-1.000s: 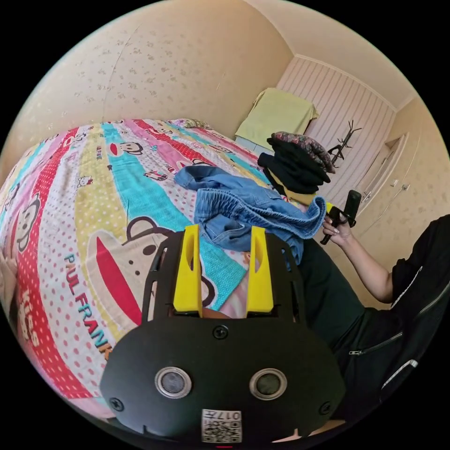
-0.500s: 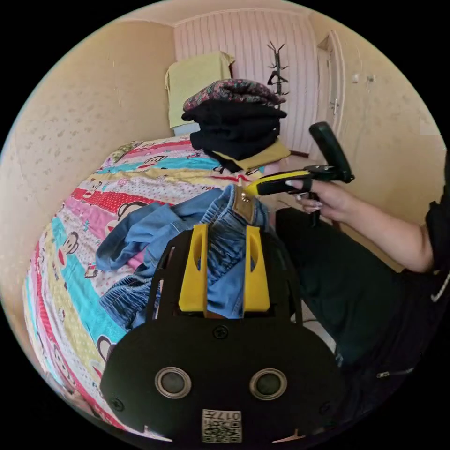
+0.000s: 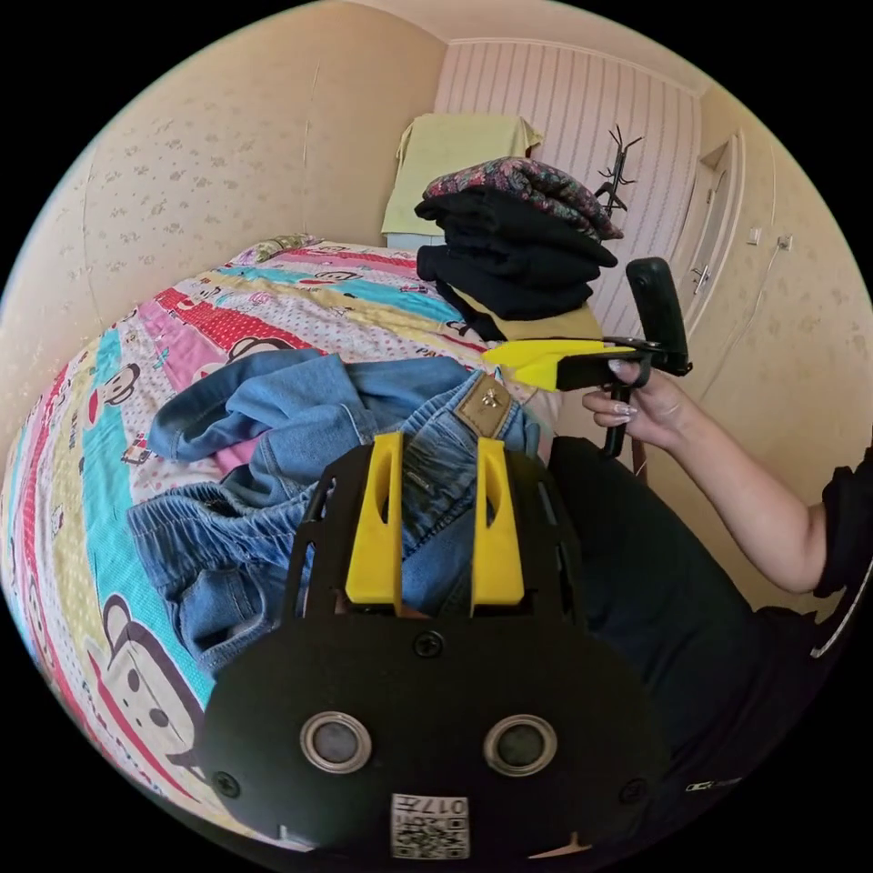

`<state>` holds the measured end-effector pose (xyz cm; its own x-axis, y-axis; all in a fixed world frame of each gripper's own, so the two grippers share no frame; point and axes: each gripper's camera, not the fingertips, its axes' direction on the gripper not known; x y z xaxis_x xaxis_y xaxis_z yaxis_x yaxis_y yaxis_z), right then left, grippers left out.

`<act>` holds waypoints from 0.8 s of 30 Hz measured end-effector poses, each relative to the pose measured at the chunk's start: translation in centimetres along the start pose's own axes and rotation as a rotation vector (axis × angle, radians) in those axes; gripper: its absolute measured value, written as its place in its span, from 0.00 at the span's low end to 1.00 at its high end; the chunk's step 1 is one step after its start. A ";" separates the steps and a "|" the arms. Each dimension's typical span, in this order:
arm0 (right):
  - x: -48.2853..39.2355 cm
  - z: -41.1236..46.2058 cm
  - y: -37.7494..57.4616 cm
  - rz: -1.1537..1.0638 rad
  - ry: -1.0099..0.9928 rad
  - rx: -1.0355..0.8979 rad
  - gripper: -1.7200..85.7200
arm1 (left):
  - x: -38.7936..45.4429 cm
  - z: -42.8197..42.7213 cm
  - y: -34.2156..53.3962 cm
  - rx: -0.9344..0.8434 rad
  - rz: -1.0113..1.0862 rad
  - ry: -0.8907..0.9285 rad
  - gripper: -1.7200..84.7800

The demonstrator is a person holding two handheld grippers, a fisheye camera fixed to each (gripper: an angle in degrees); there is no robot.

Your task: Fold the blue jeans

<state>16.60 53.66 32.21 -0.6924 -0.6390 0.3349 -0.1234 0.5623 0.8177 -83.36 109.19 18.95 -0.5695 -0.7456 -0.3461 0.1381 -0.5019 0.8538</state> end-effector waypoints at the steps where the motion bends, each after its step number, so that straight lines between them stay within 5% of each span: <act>1: 0.0 0.5 -0.2 0.001 -0.006 -0.018 0.22 | -0.6 -0.2 0.4 0.009 -0.014 0.012 0.16; 6: 0.1 2.6 0.1 0.045 -0.010 -0.039 0.21 | -1.9 -0.5 1.5 -0.010 0.031 0.090 0.23; 11: 0.2 2.1 0.2 0.048 -0.079 -0.050 0.20 | -1.3 -0.8 2.4 -0.049 0.169 -0.071 0.25; 24: -0.4 1.3 1.0 0.229 -0.154 -0.091 0.19 | -12.1 -5.9 4.0 0.005 0.008 -0.001 0.21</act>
<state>15.78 55.13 32.27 -0.7957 -0.4095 0.4462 0.1082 0.6288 0.7700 -71.09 113.61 24.29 -0.5693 -0.7489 -0.3393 0.1384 -0.4941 0.8583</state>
